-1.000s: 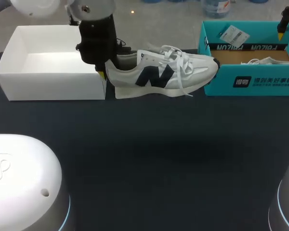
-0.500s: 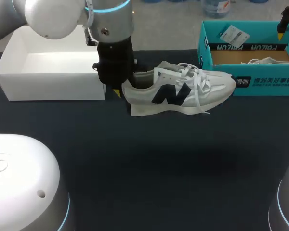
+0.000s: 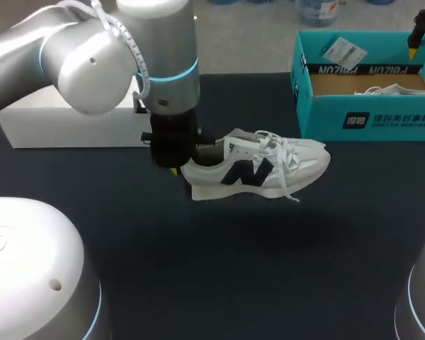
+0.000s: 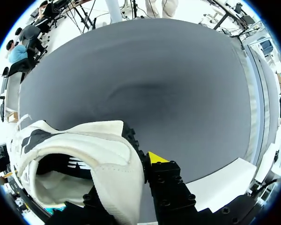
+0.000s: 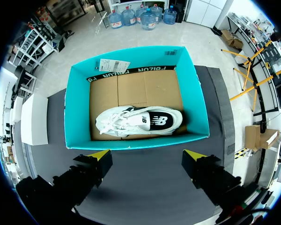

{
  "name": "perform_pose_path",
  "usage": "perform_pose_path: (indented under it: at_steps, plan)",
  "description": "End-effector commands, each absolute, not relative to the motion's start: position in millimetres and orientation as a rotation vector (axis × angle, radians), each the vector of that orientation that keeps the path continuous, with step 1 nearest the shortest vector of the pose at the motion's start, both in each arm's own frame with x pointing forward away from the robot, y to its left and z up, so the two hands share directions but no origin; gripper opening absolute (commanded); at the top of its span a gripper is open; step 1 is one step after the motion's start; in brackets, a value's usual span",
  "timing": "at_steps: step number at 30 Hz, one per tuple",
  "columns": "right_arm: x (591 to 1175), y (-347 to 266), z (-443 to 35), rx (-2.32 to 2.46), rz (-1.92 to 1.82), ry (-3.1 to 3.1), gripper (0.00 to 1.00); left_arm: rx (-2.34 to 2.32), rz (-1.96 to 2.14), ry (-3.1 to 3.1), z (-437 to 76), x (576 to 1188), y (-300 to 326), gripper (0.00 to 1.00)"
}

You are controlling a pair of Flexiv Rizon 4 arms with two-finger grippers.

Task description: Take the shoe out of the shoebox, open the shoe tongue, remove and reinsert the insole, then place the shoe into the shoebox

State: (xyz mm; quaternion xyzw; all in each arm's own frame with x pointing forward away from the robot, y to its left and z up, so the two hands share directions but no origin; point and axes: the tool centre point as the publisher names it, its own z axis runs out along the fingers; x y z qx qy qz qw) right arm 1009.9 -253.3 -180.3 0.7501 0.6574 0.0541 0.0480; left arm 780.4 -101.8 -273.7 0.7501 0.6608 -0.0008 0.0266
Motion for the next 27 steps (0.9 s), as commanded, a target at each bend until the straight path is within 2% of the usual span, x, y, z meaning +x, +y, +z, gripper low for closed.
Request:
perform_pose_path:
  at_steps: [1, 15, 27]
  plan:
    - [1009.7, -253.0, -180.2, 2.287, 0.164, 2.002, 1.0, 2.343, 0.037, 2.056, -316.3, 786.1, -110.7, 0.0]
    - [1009.7, -253.0, -180.2, 2.287, 0.164, 2.002, 1.0, 2.346, 0.096, 2.059, -402.6, 794.7, -120.5, 0.0]
    - [1009.7, -253.0, -180.2, 2.287, 0.164, 2.002, 1.0, 2.384, 0.114, 2.086, -428.6, 790.1, -110.3, 0.0]
